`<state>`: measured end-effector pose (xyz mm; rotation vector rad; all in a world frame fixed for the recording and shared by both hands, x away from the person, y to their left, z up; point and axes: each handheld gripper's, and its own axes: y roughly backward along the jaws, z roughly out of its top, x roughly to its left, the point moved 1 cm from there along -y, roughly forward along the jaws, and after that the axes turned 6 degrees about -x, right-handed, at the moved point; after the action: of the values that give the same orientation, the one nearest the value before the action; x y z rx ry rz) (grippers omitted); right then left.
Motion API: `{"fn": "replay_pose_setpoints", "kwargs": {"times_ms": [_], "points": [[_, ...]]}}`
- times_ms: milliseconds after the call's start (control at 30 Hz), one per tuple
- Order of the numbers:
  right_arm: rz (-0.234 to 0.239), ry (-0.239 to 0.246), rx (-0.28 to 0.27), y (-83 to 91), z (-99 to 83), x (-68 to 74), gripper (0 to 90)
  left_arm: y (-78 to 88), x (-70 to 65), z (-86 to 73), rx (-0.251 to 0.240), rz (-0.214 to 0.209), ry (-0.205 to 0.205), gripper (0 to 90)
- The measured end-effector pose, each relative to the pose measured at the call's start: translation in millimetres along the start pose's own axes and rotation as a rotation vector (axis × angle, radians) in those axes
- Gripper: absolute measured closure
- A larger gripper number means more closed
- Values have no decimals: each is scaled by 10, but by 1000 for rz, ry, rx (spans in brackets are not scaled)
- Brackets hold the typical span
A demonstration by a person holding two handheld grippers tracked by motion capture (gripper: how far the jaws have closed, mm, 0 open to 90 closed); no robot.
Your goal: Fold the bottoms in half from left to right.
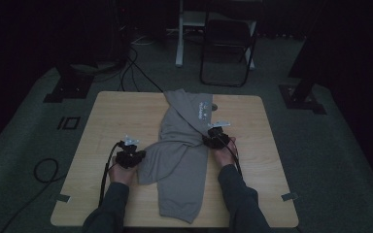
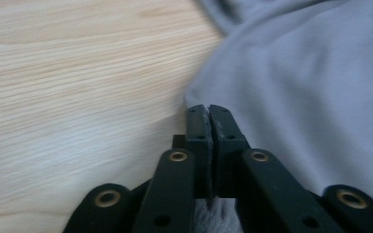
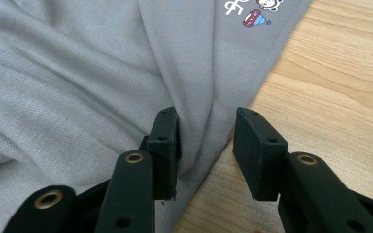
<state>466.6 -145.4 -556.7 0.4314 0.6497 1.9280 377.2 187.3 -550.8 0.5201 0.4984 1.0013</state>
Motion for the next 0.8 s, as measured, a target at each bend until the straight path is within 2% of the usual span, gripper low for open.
{"fn": "replay_pose_setpoints", "kwargs": {"times_ms": [67, 200, 300, 367, 400, 433, 467, 600, 767, 800], "points": [[0, 2, -3, 1, -4, 0, 623, 50, -90, -2, -29, -36, -19, 883], [3, 6, -7, -1, -6, -5, 624, 115, -329, 9, -58, -94, -51, 882], [2, 5, -7, -2, -6, -4, 623, 130, -565, -10, -60, -148, -72, 882], [3, 6, -6, -2, -5, -5, 623, 143, -743, -48, -58, -192, -105, 882], [3, 6, -6, -2, -5, -5, 623, 143, -743, -48, -58, -192, -105, 882], [3, 6, -5, -3, -3, -4, 623, 159, -891, -95, -55, -228, -124, 882], [4, 6, -4, -3, -2, -5, 623, 167, -948, -117, -54, -243, -131, 882], [6, 5, -3, -3, 0, -7, 621, 217, -1188, -246, -20, -322, -161, 882], [9, 10, 7, -6, 12, -21, 611, 278, -1446, -513, 46, -422, -206, 883], [9, 10, 7, -6, 12, -21, 611, 278, -1446, -513, 46, -422, -206, 883]]}}
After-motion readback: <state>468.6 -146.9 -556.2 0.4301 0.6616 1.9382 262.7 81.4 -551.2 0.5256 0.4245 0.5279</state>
